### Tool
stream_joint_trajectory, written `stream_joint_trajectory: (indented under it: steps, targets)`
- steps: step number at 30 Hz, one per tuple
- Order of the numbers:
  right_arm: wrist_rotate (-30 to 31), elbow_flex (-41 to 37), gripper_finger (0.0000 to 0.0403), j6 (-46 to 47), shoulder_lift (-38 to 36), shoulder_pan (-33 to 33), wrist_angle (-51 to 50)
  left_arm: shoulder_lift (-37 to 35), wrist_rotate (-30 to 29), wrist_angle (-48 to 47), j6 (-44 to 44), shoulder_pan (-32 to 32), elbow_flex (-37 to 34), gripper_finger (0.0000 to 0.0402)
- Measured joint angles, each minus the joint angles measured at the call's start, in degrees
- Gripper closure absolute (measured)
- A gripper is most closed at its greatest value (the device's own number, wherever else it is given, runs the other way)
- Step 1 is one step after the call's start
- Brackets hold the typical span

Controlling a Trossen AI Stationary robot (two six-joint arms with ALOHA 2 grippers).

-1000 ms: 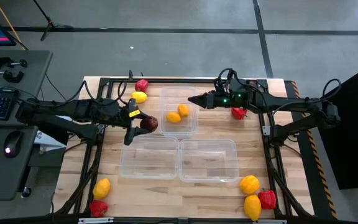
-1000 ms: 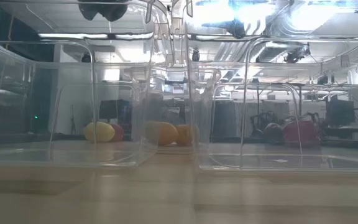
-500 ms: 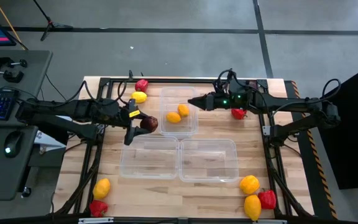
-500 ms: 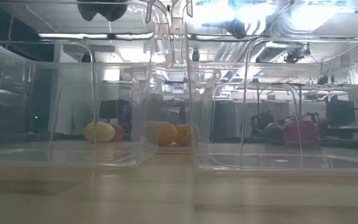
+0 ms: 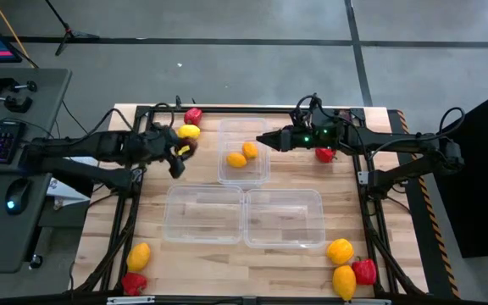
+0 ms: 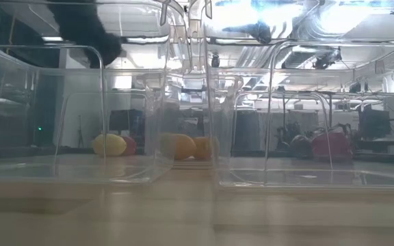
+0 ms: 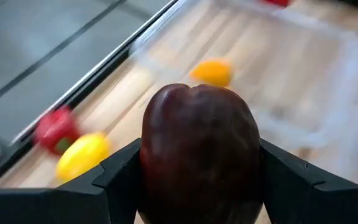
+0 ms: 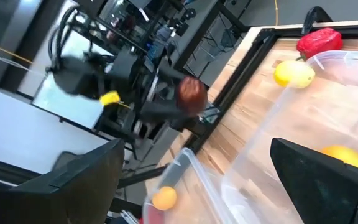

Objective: Sort produce into baskets
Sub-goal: Put the red apple into the bottom left transparent bin

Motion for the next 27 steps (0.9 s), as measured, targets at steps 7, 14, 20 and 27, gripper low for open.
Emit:
stream_joint_trajectory:
  steps: [7,14,20,27]
  targets:
    - [0.00,0.00,0.0011,-2.93,0.00,0.00,-5.23,-0.05,2.31,-3.94,-0.64,14.91,-1.40,0.0158]
    - [-0.56,0.00,0.0011,-5.26,0.00,0.00,-13.86,0.61,8.63,-1.05,-1.41,29.61,-6.71,0.0158]
    - [-1.36,0.00,0.0011,-10.35,0.00,0.02,-23.17,3.24,15.63,1.17,-6.85,39.30,-11.48,0.0158]
    - [-1.77,0.00,0.0011,-16.31,0.00,0.00,-25.13,1.71,25.01,8.12,-13.68,38.10,-11.92,0.0158]
